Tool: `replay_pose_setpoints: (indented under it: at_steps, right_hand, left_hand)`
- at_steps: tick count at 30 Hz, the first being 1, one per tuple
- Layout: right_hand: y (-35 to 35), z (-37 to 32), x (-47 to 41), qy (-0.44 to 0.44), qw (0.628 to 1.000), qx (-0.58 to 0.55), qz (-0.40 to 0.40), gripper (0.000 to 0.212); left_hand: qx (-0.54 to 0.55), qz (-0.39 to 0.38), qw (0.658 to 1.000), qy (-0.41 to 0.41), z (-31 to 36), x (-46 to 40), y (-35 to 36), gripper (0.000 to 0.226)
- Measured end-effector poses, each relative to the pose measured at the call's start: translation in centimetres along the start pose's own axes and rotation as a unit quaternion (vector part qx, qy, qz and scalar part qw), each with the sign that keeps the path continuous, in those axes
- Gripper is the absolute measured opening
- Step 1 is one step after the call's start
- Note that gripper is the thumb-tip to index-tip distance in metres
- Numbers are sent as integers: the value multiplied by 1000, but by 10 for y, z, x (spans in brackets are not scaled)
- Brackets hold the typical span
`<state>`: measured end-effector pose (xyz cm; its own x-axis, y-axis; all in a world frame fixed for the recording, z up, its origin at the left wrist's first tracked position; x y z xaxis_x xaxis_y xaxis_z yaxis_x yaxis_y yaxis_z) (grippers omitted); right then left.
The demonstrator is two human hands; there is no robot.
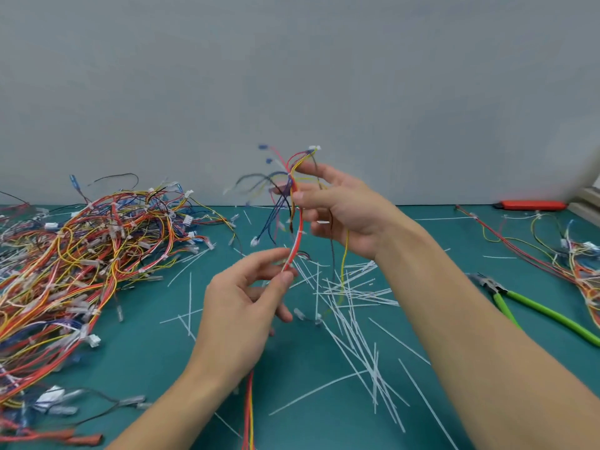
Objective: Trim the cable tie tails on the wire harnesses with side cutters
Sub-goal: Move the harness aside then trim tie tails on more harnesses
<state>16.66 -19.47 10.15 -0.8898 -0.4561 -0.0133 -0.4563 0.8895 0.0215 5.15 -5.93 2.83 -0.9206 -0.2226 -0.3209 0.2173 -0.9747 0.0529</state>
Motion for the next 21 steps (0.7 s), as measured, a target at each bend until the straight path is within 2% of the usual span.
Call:
replay_pose_setpoints:
  at_steps: [4, 6, 9, 14, 17, 21]
  right_hand:
    - [-9, -11, -1, -48, 997, -26, 58, 40]
    - [-21, -18, 1, -72, 993, -46, 76, 33]
    - [-44, -24, 2, -95, 988, -58, 111, 30]
    - [-79, -18, 4, -105, 975, -97, 173, 31]
    - [-90, -16, 5, -105, 973, -109, 172, 31]
    - [-92, -15, 5, -108, 977, -108, 153, 31]
  left_hand:
    - [110, -7, 988, -112, -4, -2, -2, 27]
    - [113, -66, 975, -179, -7, 0, 2, 31]
    - [143, -195, 936, -256, -6, 12, 15, 34]
    - [229, -327, 867, -300, 3, 28, 28, 35]
    - [261, -337, 857, -288, 7, 30, 32, 34]
    - [285, -267, 867, -308, 4, 27, 31, 31]
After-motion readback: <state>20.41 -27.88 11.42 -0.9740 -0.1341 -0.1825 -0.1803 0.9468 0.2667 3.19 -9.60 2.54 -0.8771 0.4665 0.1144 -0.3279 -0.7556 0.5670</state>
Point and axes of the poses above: each hand's wrist, its own x-axis away from the middle knuckle, its own y-axis out of the palm, z = x × y, the point moved 5 cm from there along -x, towards the middle knuckle, and after that the axes turned 8 degrees about x, right-handed, at the moved point
